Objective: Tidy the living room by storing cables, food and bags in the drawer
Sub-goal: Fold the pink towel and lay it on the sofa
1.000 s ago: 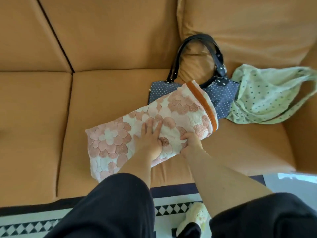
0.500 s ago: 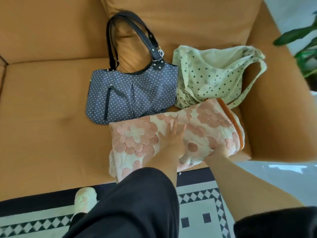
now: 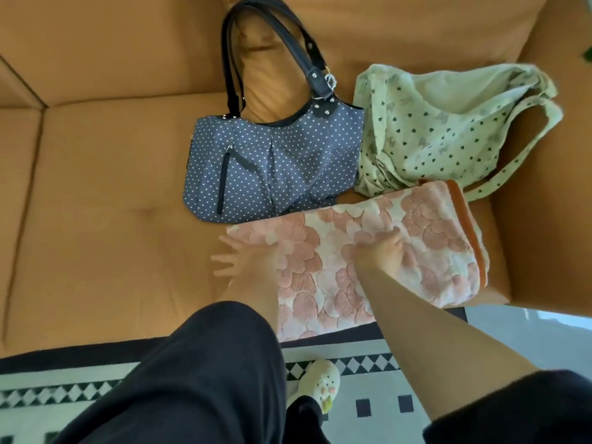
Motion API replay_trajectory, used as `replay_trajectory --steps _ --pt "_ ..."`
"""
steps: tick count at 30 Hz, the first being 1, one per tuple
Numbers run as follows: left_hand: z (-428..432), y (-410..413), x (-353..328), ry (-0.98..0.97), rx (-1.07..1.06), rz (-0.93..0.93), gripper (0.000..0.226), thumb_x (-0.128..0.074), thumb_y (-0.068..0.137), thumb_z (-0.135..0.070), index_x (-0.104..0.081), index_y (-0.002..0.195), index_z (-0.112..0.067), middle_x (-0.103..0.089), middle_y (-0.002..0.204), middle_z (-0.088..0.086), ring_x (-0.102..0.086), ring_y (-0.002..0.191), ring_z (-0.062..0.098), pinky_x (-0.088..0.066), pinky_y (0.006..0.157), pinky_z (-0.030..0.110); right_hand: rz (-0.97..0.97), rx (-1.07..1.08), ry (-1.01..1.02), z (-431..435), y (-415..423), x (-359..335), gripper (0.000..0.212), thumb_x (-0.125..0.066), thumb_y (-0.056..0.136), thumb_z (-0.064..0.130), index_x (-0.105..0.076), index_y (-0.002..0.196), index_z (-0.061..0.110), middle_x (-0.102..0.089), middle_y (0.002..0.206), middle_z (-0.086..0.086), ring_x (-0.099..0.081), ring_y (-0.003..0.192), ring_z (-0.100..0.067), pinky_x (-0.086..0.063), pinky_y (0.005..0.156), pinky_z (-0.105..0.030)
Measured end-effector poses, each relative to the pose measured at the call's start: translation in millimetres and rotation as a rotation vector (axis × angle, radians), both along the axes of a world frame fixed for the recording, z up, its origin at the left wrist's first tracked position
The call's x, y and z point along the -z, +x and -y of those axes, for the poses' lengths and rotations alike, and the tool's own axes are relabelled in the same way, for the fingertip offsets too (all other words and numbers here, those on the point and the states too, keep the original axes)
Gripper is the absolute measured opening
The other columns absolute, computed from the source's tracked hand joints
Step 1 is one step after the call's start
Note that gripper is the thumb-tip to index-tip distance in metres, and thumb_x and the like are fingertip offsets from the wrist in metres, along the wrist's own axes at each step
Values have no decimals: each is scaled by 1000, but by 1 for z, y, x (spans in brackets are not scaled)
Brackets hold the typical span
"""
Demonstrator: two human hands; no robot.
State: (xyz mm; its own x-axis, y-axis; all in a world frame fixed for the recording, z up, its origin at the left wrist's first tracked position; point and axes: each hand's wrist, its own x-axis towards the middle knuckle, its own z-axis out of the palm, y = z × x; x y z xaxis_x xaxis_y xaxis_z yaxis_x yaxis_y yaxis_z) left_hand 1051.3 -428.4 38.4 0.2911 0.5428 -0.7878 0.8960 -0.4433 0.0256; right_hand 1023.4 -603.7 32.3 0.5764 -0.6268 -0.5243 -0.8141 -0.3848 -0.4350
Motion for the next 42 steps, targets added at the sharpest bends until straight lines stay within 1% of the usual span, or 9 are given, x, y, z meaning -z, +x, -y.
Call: replay_trajectory --steps 6,9,11,18,22,26,31,36,42 --pt "-39 15 29 -296 -47 -84 130 -89 45 -56 -25 147 -6 -40 144 15 -49 124 30 -47 95 36 -212 -159 101 -43 30 12 78 -50 86 19 -6 150 14 -25 151 -11 -26 138 -30 -30 110 -48" --pt "-51 23 39 -304 10 72 35 -76 80 -22 -55 103 -7 -58 81 3 -58 71 14 -45 53 20 -305 -192 39 -52 38 8 81 -53 91 29 -2 150 9 -16 155 -12 -16 142 -29 -22 114 -45" --pt "-49 30 40 -307 19 209 21 -68 84 -11 -54 99 -12 -55 77 -1 -56 66 14 -49 56 24 -343 -261 -2 -58 38 5 92 -53 89 51 0 149 6 -12 156 -12 -14 142 -29 -21 113 -45" --pt "-69 70 23 -181 156 195 43 -54 88 -36 -47 125 -14 -59 113 4 -57 103 23 -47 77 31 -583 -395 -79 -77 90 -7 83 -40 94 53 -3 148 3 -18 152 -19 -23 139 -36 -32 108 -47" --pt "-93 120 5 -8 370 404 45 -42 95 -32 -40 133 -8 -45 134 12 -40 124 29 -40 97 42 -69 -291 -158 -82 145 -34 63 -53 85 15 -25 141 5 -30 144 -15 -33 130 -32 -37 104 -46" --pt "-107 188 -19 -74 422 608 52 -47 94 -18 -31 143 -12 -36 142 11 -34 129 27 -35 100 38 340 -249 -195 -86 220 -67 75 -59 79 13 -22 144 8 -30 145 -12 -28 134 -30 -31 108 -42" --pt "-104 238 -45 -83 677 759 62 -49 91 -12 -24 147 -15 -32 147 6 -32 131 26 -35 102 40 250 -365 -154 -90 282 -88 81 -63 77 23 -21 146 15 -36 141 -9 -31 130 -30 -32 106 -40" --pt "-95 259 -55 -10 978 795 81 -55 90 -15 -4 152 -18 -12 158 6 -24 139 27 -32 108 39 137 -518 -291 -94 307 -98 41 -55 86 33 -53 124 17 -42 126 -10 -38 118 -29 -41 92 -40" --pt "-69 277 -86 17 805 1062 93 -74 79 -19 -14 151 -12 -25 154 10 -24 141 27 -28 112 44 411 -796 -432 -86 284 -130 23 -50 92 22 -50 103 2 -48 109 -11 -50 90 -27 -40 72 -36"
